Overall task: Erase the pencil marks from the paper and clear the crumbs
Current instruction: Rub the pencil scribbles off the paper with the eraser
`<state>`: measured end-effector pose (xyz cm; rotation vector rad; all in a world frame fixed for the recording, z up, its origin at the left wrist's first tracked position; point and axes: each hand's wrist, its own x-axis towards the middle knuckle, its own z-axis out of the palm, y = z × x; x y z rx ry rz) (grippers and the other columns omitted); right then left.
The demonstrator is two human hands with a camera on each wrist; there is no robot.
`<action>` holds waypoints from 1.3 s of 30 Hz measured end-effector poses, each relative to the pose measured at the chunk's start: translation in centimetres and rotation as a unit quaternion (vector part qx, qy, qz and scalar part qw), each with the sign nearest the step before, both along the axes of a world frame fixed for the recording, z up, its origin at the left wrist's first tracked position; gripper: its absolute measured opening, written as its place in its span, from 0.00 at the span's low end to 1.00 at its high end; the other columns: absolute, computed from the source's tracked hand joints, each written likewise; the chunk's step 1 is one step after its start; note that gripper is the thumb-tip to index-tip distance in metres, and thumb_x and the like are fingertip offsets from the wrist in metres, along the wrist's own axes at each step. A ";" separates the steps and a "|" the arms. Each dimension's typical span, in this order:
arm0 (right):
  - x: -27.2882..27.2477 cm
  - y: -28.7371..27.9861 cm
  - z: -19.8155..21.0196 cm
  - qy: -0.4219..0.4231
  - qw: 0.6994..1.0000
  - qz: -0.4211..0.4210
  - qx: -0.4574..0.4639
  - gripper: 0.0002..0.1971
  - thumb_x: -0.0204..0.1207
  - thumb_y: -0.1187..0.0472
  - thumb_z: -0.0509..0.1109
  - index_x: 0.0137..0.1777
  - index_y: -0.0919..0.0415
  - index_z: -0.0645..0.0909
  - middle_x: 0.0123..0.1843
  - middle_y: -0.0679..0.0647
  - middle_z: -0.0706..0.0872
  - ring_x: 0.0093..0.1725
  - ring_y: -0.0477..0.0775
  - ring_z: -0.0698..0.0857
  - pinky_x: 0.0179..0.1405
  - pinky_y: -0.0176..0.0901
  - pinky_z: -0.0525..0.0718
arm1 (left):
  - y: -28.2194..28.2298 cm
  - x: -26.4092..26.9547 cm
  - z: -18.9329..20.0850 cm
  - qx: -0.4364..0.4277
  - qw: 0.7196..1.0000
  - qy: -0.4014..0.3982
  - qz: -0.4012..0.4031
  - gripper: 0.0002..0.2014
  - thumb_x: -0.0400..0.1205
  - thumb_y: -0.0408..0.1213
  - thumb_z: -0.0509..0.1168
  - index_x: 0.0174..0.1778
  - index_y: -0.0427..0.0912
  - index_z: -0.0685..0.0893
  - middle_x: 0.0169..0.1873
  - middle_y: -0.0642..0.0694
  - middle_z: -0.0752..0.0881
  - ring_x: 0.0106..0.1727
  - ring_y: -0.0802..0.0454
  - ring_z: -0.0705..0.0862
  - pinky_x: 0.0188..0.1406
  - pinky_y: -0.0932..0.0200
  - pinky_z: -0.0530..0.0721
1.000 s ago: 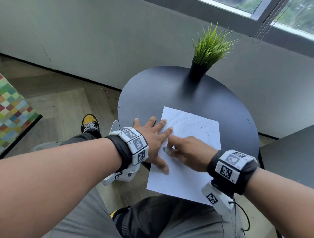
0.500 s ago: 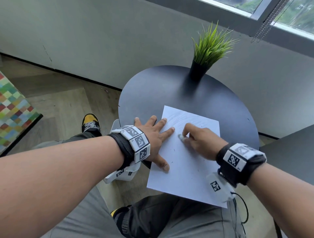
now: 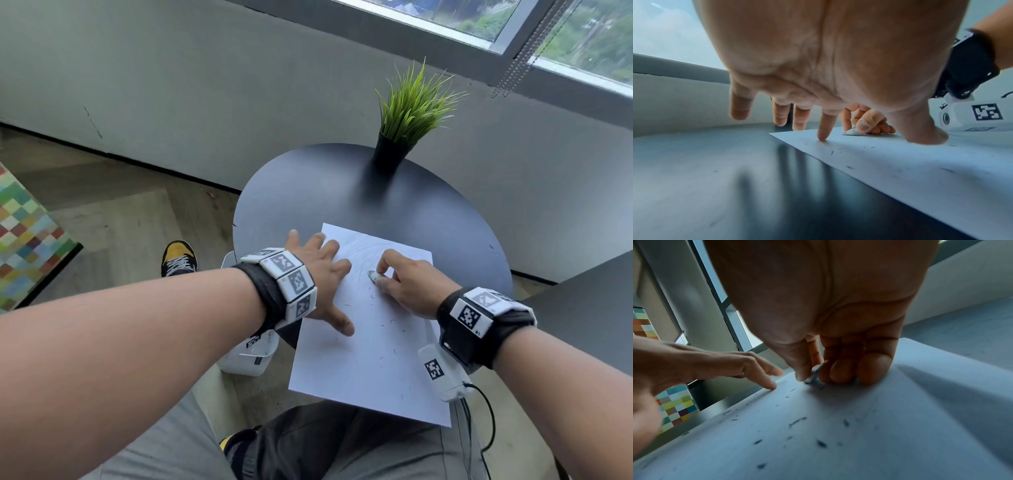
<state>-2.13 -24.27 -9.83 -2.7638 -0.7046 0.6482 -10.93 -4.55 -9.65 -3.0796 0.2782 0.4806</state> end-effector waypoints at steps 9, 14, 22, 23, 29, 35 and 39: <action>-6.4 2.2 0.7 -0.069 0.973 0.216 -0.044 0.10 0.85 0.50 0.54 0.47 0.55 0.62 0.45 0.55 0.80 0.48 0.65 0.81 0.42 0.52 0.75 | 0.5 0.2 -1.5 -0.011 0.996 0.084 0.000 0.71 0.57 0.86 0.62 0.87 0.53 0.35 0.87 0.48 0.33 0.87 0.44 0.35 0.79 0.22 0.48; -3.6 1.5 0.9 -0.091 0.979 0.171 -0.062 0.13 0.86 0.47 0.51 0.46 0.56 0.63 0.43 0.53 0.79 0.46 0.64 0.80 0.46 0.55 0.80 | 0.5 -0.2 -1.6 -0.016 0.995 0.098 0.013 0.71 0.57 0.85 0.63 0.86 0.54 0.33 0.86 0.49 0.30 0.87 0.44 0.33 0.76 0.17 0.48; -5.7 1.3 1.0 -0.069 0.959 0.267 -0.068 0.09 0.85 0.52 0.50 0.46 0.55 0.60 0.43 0.51 0.74 0.44 0.59 0.77 0.44 0.51 0.75 | 0.3 -0.4 -1.5 -0.014 0.995 0.099 0.019 0.72 0.56 0.86 0.63 0.86 0.54 0.33 0.86 0.49 0.30 0.87 0.44 0.32 0.73 0.14 0.51; -4.3 1.1 1.0 -0.084 0.969 0.222 -0.069 0.12 0.86 0.49 0.49 0.46 0.55 0.61 0.42 0.50 0.73 0.44 0.58 0.76 0.44 0.50 0.75 | 0.2 -0.4 -1.5 -0.016 0.995 0.098 0.021 0.72 0.56 0.86 0.63 0.86 0.54 0.33 0.86 0.49 0.30 0.87 0.44 0.32 0.72 0.13 0.50; -7.2 2.2 0.5 -0.069 0.955 0.281 -0.062 0.08 0.86 0.54 0.54 0.47 0.54 0.58 0.42 0.49 0.70 0.44 0.61 0.78 0.42 0.52 0.76 | 0.1 -0.8 -1.8 -0.010 0.994 0.104 0.024 0.72 0.56 0.86 0.62 0.86 0.53 0.32 0.85 0.49 0.29 0.86 0.44 0.31 0.69 0.10 0.50; -1.4 1.3 1.1 -0.111 0.979 0.134 -0.104 0.09 0.86 0.54 0.53 0.46 0.58 0.62 0.42 0.53 0.74 0.44 0.61 0.77 0.42 0.51 0.75 | 0.0 -0.8 -1.8 -0.013 0.994 0.106 0.031 0.72 0.55 0.87 0.61 0.86 0.54 0.31 0.85 0.49 0.29 0.86 0.44 0.31 0.68 0.08 0.48; -6.7 2.9 1.0 -0.063 0.960 0.262 -0.074 0.07 0.84 0.59 0.55 0.48 0.53 0.59 0.46 0.55 0.76 0.47 0.63 0.80 0.45 0.53 0.76 | 0.1 -0.8 -1.7 -0.016 0.994 0.106 0.032 0.72 0.56 0.86 0.62 0.85 0.54 0.31 0.85 0.50 0.28 0.86 0.44 0.30 0.68 0.08 0.48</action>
